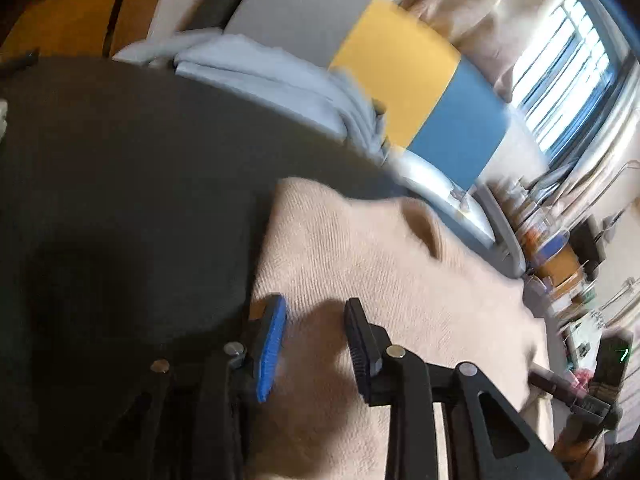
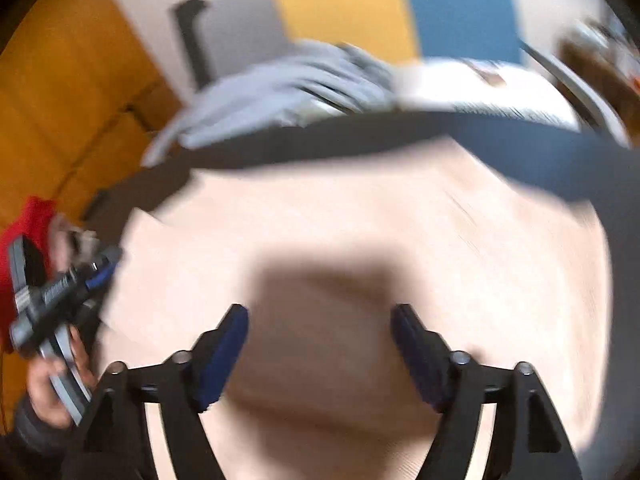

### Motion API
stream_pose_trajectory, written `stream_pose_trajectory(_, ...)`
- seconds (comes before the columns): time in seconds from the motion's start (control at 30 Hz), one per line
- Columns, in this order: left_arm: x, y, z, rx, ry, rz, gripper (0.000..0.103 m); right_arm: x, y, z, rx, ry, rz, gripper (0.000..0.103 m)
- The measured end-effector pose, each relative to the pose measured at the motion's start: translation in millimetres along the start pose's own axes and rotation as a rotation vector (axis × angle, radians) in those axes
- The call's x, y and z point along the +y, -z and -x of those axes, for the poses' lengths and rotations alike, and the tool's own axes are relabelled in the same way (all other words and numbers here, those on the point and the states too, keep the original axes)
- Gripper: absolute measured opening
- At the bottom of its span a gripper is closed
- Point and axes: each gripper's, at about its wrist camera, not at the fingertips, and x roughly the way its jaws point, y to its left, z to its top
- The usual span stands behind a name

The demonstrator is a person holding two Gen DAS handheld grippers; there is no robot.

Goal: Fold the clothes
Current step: 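Smooth the folded sweater flat with the left tool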

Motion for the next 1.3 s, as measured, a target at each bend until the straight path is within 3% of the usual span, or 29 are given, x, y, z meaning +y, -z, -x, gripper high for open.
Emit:
stream_pose_trajectory(0.1, 9, 1, 1, 0.001, 0.001, 0.035, 0.015, -17, 23, 13, -0.107, -0.053, -0.004, 0.076)
stream_pose_trajectory(0.17, 6, 1, 1, -0.002, -0.024, 0.016, 0.015, -18, 27, 14, -0.147, -0.063, -0.012, 0.076)
stream_pose_trajectory(0.23, -1, 3, 0, -0.002, -0.063, -0.019, 0.015, -17, 25, 12, -0.155, -0.086, -0.013, 0.091)
stream_pose_trajectory(0.37, -11, -2, 1, 0.008, -0.115, -0.061, 0.015, -8, 24, 8, -0.142, -0.089, 0.027, 0.099)
stream_pose_trajectory(0.47, -30, -2, 13, 0.010, -0.179, -0.116, 0.028, 2, 25, 2, -0.126, -0.062, 0.052, 0.102)
stream_pose_trajectory(0.6, -73, 18, 43, -0.016, -0.158, -0.260, 0.031, 5, 24, 9, -0.089, -0.066, 0.036, 0.102)
stream_pose_trajectory(0.7, -93, 48, 60, -0.005, -0.167, -0.360, 0.032, -1, 30, 44, -0.179, -0.116, -0.057, 0.102)
stream_pose_trajectory(0.77, -96, 62, 67, 0.006, -0.185, -0.379, 0.032, -3, 37, 58, -0.202, -0.098, -0.066, 0.103)
stream_pose_trajectory(0.97, -67, 94, 72, 0.012, -0.220, -0.366, 0.034, -13, 72, 35, -0.087, 0.039, -0.051, 0.103)
stream_pose_trajectory(1.03, -60, 94, 73, 0.013, -0.199, -0.340, 0.034, -8, 78, 32, -0.123, 0.073, -0.018, 0.103)
stream_pose_trajectory(1.2, -65, 98, 66, 0.002, -0.229, -0.396, 0.037, 1, 69, 15, -0.086, 0.168, 0.071, 0.103)
stream_pose_trajectory(1.3, -63, 95, 65, 0.003, -0.216, -0.382, 0.038, -2, 62, 11, -0.081, 0.173, 0.082, 0.103)
